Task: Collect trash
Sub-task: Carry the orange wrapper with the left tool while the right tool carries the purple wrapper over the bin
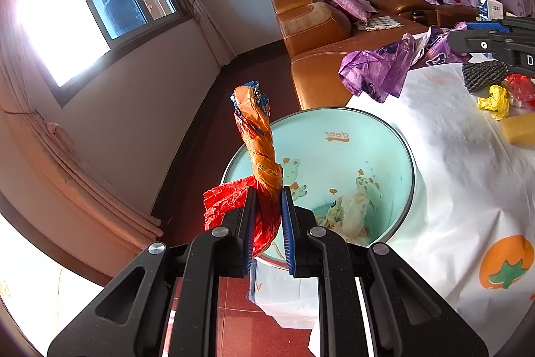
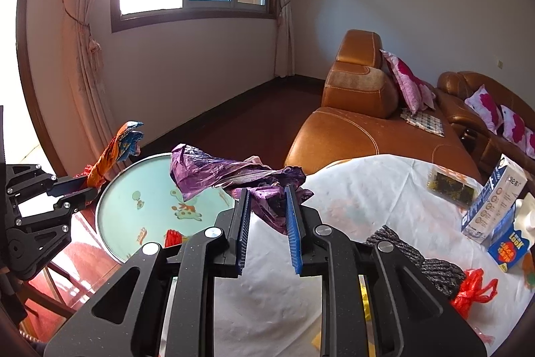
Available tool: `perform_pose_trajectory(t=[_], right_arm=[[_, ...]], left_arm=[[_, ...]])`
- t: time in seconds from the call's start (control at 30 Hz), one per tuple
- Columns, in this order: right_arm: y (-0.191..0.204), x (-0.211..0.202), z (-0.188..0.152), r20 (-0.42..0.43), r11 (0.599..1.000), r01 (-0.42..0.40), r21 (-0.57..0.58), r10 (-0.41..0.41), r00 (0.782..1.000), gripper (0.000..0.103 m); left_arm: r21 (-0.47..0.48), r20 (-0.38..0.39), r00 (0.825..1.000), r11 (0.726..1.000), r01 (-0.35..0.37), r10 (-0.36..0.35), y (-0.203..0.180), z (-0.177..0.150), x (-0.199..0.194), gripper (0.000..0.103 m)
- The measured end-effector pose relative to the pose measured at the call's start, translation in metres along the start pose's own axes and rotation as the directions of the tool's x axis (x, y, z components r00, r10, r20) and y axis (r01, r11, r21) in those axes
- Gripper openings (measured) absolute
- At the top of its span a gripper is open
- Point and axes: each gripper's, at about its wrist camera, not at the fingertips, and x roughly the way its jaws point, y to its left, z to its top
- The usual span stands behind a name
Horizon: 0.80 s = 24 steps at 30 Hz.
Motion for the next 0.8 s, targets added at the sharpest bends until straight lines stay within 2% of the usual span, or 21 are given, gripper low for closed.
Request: perform_pose_trajectory(t=[0.8], right_arm=[[0.027, 0.019, 0.009, -0.019, 0.997, -0.026, -0.068, 0.025, 1.0, 0.021]], left_arm=[[0.021, -0.028, 0.999, 1.0, -0.02, 0.021, 0.006, -0.001, 0.011, 0.014]])
